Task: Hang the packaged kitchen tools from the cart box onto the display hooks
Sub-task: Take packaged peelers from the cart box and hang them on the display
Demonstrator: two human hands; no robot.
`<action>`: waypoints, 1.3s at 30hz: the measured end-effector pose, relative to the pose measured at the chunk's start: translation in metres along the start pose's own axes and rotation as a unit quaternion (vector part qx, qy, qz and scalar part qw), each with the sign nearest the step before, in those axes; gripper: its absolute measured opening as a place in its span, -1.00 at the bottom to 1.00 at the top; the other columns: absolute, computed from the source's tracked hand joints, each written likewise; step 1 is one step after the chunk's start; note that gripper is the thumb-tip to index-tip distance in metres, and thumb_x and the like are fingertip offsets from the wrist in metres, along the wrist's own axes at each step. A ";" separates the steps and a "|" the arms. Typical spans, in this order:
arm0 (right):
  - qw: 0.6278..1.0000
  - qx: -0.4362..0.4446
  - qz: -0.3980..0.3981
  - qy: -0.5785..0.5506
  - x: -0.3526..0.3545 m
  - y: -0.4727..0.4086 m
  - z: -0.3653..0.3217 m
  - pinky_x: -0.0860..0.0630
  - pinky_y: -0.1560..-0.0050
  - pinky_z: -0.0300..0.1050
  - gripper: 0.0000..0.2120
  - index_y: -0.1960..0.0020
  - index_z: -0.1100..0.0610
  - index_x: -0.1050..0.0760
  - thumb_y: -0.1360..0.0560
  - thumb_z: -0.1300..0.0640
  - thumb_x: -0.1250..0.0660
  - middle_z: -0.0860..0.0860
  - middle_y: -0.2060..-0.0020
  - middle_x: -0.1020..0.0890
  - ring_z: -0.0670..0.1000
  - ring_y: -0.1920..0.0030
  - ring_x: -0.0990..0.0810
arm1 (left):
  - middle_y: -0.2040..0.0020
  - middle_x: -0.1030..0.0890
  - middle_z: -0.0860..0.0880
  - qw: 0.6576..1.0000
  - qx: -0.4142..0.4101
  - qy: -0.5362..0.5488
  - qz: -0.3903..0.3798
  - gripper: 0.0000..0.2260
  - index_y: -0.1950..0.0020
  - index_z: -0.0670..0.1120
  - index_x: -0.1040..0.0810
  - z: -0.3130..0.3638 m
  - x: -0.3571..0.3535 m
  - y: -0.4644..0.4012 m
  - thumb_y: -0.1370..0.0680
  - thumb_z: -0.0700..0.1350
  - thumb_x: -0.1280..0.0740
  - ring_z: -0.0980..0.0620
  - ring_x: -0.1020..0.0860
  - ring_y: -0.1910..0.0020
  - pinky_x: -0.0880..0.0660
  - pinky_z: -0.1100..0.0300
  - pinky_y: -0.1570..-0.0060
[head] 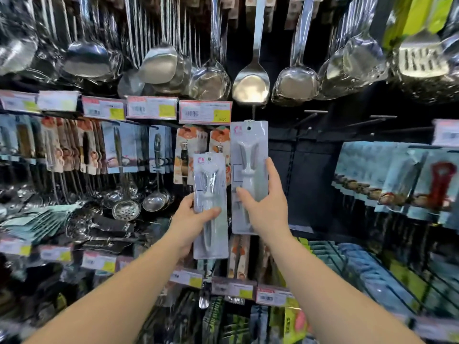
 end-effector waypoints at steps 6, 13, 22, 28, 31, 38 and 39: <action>1.000 0.003 0.014 -0.010 -0.005 -0.006 -0.006 -0.16 -0.34 -0.32 -0.23 -0.55 -0.17 -0.06 -0.51 0.11 -0.42 -0.36 -0.46 -0.17 -0.37 -0.37 -0.14 | -0.12 -0.68 -0.08 1.000 -0.002 0.011 -0.001 -0.63 -0.17 0.04 -0.46 -0.004 0.007 -0.007 -0.47 -0.24 -0.49 -0.09 -0.66 -0.08 -0.55 -0.11 -0.20; 1.000 -0.001 0.028 -0.015 -0.004 -0.004 -0.002 -0.16 -0.36 -0.31 -0.24 -0.56 -0.15 -0.06 -0.52 0.15 -0.40 -0.32 -0.48 -0.18 -0.34 -0.39 -0.15 | -0.12 -0.69 -0.09 1.000 0.005 0.021 -0.002 -0.60 -0.20 0.04 -0.48 -0.011 0.014 -0.010 -0.46 -0.23 -0.51 -0.12 -0.67 -0.09 -0.53 -0.18 -0.22; 0.992 -0.078 0.031 0.092 0.003 -0.015 0.015 -0.22 -0.42 -0.04 -0.20 -0.57 -0.14 0.02 -0.50 -0.09 -0.38 -0.06 -0.51 -0.21 0.03 -0.50 -0.18 | -0.12 -0.70 -0.08 0.999 -0.019 0.019 -0.023 -0.55 -0.31 -0.02 -0.47 -0.005 0.004 -0.001 -0.47 -0.24 -0.50 -0.09 -0.67 -0.09 -0.55 -0.16 -0.22; 0.997 -0.074 0.016 0.014 0.001 0.007 0.027 -0.51 -0.18 -0.03 -0.52 -0.46 -0.08 -0.25 -0.58 0.06 -0.29 -0.03 -0.04 -0.62 -0.06 -0.07 -0.58 | -0.14 -0.68 -0.02 0.992 -0.096 0.011 -0.081 -0.59 -0.20 0.12 -0.46 0.032 -0.033 0.011 -0.48 -0.24 -0.49 0.01 -0.67 -0.10 -0.62 0.06 -0.10; 0.997 -0.071 -0.038 -0.021 -0.011 0.017 0.030 -0.57 0.02 -0.21 -0.59 -0.40 -0.15 -0.29 -0.60 0.08 -0.27 0.01 0.02 -0.67 -0.08 0.01 -0.65 | -0.14 -0.68 0.01 0.987 -0.128 0.005 -0.101 -0.57 -0.21 0.12 -0.46 0.049 -0.053 0.015 -0.49 -0.28 -0.47 0.04 -0.67 -0.11 -0.61 0.12 -0.09; 0.998 -0.041 -0.007 -0.039 0.005 0.007 0.022 -0.58 -0.13 -0.13 -0.59 -0.45 -0.13 -0.31 -0.63 0.07 -0.23 -0.06 -0.13 -0.65 -0.15 -0.10 -0.64 | -0.16 -0.67 0.07 0.981 -0.163 -0.008 -0.104 -0.54 -0.33 0.04 -0.45 0.069 -0.076 0.011 -0.49 -0.22 -0.49 0.07 -0.65 -0.14 -0.58 -0.01 -0.19; 0.999 -0.037 -0.005 -0.031 0.006 0.005 0.021 -0.58 -0.16 -0.11 -0.59 -0.46 -0.13 -0.31 -0.63 0.05 -0.22 -0.07 -0.15 -0.65 -0.16 -0.11 -0.63 | -0.17 -0.67 0.07 0.981 -0.161 -0.008 -0.106 -0.54 -0.33 0.04 -0.46 0.069 -0.078 0.010 -0.49 -0.21 -0.49 0.06 -0.65 -0.15 -0.57 -0.04 -0.21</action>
Point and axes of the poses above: each hand's wrist, its own y-axis away from the middle knuckle, its own x-axis out of the back of the hand, z = x × y, the point moved 9 cm from there along -y, towards the middle knuckle
